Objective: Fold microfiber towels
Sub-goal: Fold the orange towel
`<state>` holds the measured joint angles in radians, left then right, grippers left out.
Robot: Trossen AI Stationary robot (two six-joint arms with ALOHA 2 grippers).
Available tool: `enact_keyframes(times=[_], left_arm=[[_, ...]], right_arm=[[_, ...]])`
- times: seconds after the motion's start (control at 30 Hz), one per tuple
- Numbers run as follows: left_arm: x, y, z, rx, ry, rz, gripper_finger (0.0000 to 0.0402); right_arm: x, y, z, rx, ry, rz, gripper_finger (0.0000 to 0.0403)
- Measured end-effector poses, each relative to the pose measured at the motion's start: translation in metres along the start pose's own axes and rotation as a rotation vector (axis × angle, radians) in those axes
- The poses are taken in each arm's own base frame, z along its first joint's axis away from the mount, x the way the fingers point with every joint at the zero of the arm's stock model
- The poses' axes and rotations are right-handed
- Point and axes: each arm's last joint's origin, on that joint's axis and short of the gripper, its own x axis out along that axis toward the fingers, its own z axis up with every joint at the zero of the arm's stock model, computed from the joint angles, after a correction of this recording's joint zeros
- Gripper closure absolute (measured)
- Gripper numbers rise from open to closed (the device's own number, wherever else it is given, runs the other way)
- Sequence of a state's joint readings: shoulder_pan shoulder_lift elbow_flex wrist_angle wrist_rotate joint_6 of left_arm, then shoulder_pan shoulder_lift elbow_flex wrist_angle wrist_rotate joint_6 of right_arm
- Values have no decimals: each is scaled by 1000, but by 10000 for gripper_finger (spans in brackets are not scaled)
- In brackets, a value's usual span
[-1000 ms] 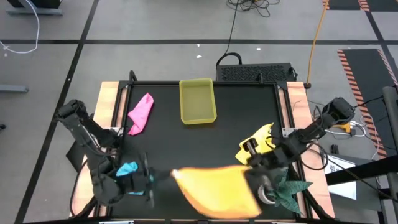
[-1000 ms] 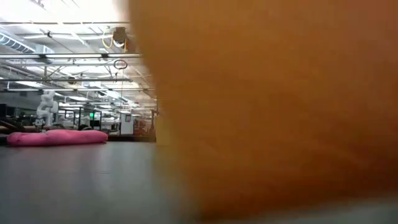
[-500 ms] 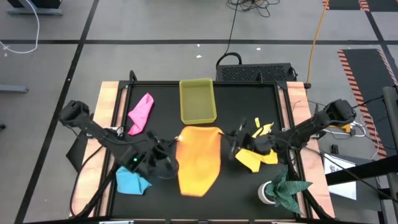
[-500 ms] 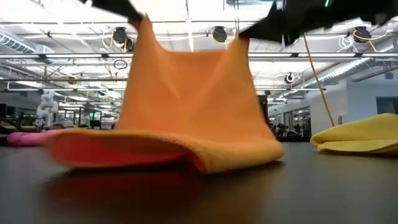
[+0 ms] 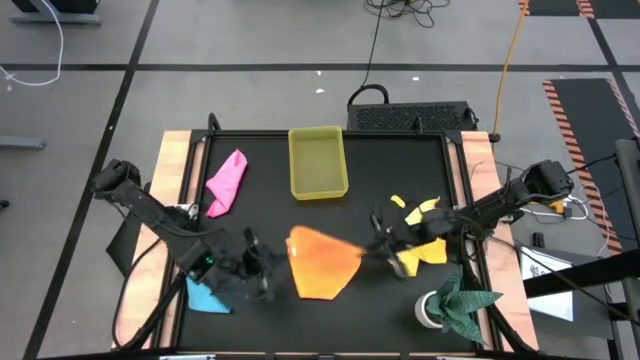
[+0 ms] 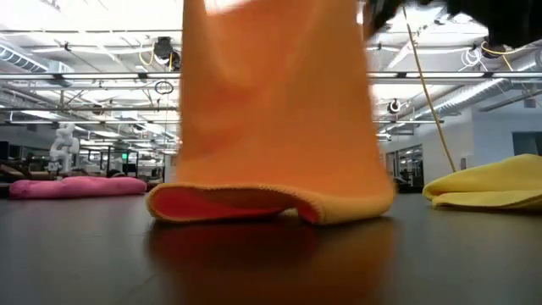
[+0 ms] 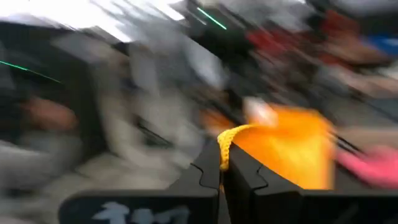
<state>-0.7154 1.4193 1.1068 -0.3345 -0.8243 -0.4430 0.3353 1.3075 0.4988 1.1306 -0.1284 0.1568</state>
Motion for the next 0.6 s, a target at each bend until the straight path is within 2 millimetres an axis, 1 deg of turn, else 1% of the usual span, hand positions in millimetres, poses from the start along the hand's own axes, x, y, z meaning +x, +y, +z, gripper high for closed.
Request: enact_keyframes(times=[0.07,0.13,0.17,0.23,0.3,0.37,0.47,0.6], left_arm=[[-15,-14,13,26,-83,-117,396],[-30,-26,27,55,-180,-215,397],[-36,-31,32,71,-224,-249,398],[-45,-36,40,86,-293,-273,398],[-47,-34,44,102,-318,-199,398],[-45,-30,43,126,-303,-84,399],[-33,-18,34,141,-219,31,398],[-12,5,14,92,-59,154,399]], right_arm=[[-1,16,18,2,-183,173,403],[-6,28,33,11,-351,246,403],[-8,32,38,17,-406,247,403],[-7,34,42,31,-428,153,403],[-6,33,43,20,-406,-5,403],[-4,27,39,-26,-360,-181,403],[-2,16,26,-127,-219,-364,403],[-3,1,11,-174,-42,-517,403]])
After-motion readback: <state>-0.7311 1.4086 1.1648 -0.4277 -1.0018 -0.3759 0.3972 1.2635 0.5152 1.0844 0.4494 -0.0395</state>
